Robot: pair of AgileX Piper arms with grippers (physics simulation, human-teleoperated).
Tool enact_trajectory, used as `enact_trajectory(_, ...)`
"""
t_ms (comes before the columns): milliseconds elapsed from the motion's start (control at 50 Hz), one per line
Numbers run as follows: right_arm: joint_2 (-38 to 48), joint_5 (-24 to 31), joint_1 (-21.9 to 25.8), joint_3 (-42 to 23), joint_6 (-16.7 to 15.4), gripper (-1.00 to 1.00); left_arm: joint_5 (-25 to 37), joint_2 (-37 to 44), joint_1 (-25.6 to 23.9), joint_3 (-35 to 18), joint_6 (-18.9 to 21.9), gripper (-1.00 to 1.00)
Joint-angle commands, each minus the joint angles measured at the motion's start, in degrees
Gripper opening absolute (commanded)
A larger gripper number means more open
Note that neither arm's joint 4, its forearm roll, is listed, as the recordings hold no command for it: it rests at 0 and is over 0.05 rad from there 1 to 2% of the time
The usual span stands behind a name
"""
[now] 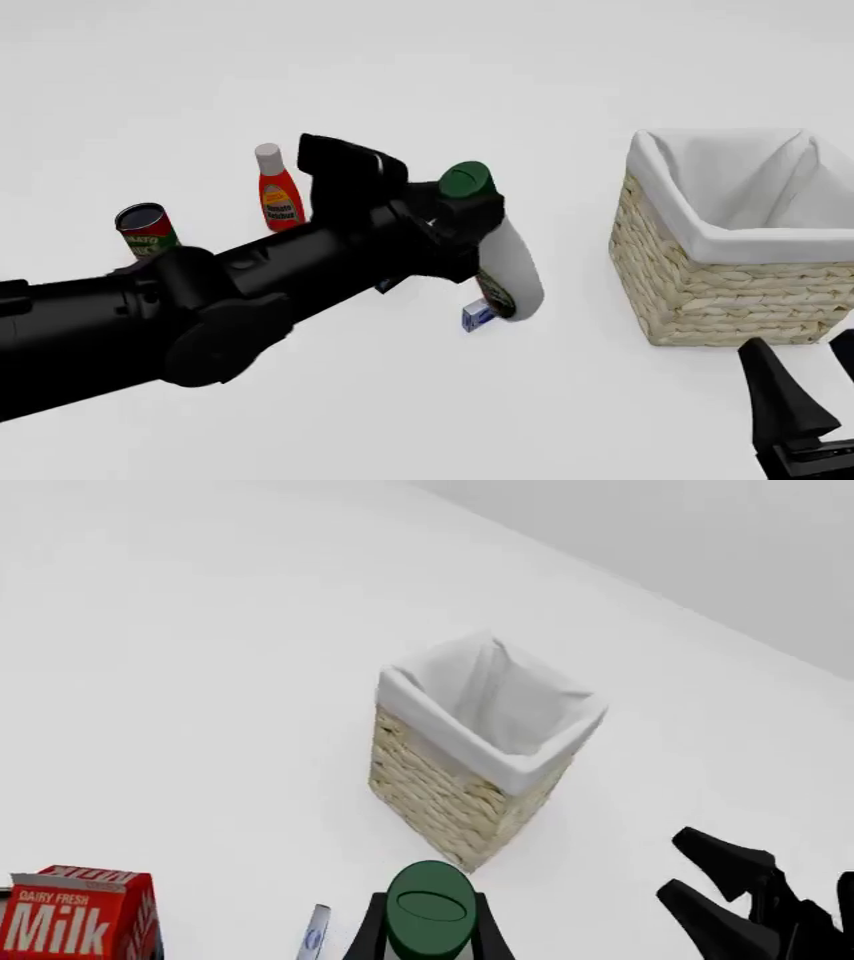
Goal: Pick the salad dressing and place it in the basket.
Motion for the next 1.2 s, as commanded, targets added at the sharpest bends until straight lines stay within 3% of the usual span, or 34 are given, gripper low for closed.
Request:
enact_trajectory(20, 0.0, 0.18, 0.27, -0.11, -0.4, 1.0, -0.14, 0.58, 0.1, -0.63, 9.57, -1.0)
enact_trajectory(100, 0.0, 1.52, 1.43, -0.92, -1.59, 1.0, -0.05, 0.55, 0.1, -0.69, 9.6, -1.0)
enact_trajectory(180, 0.08, 5.37, 3.05, -2.15, -5.94, 1.0, -0.01, 0.53, 0.11, -0.67, 9.55, -1.0)
enact_trajectory(220, 0.6, 7.01, 4.11, -3.09, -6.35, 1.0, -0.01, 0.53, 0.12, -0.68, 9.73, -1.0)
enact_trajectory(360, 10.86, 5.57, 10.1, -8.72, -11.49, 1.0, 0.25, 0.4, -0.11, -0.81, 9.88, -1.0)
enact_trajectory(540, 22.14, 9.99, 19.38, -21.33, -12.01, 1.0, 0.32, 0.35, -0.27, -0.71, 9.83, -1.0)
enact_trajectory(660, 26.5, 11.45, 21.81, -25.76, -14.06, 1.0, 0.43, 0.22, -0.41, -0.72, 9.77, -1.0)
enact_trajectory(800, 33.02, 14.07, 24.77, -32.12, -12.83, 1.0, 0.51, -0.02, -0.2, -0.67, 10.03, -1.0)
enact_trajectory(980, 38.5, 15.14, 26.72, -35.31, -13.29, 1.0, 0.59, -0.25, -0.47, -0.69, 10.16, -1.0)
enact_trajectory(1200, 42.32, 12.33, 29.93, -33.87, -10.8, 1.0, 0.98, -0.8, -0.5, -0.92, 10.28, -1.0)
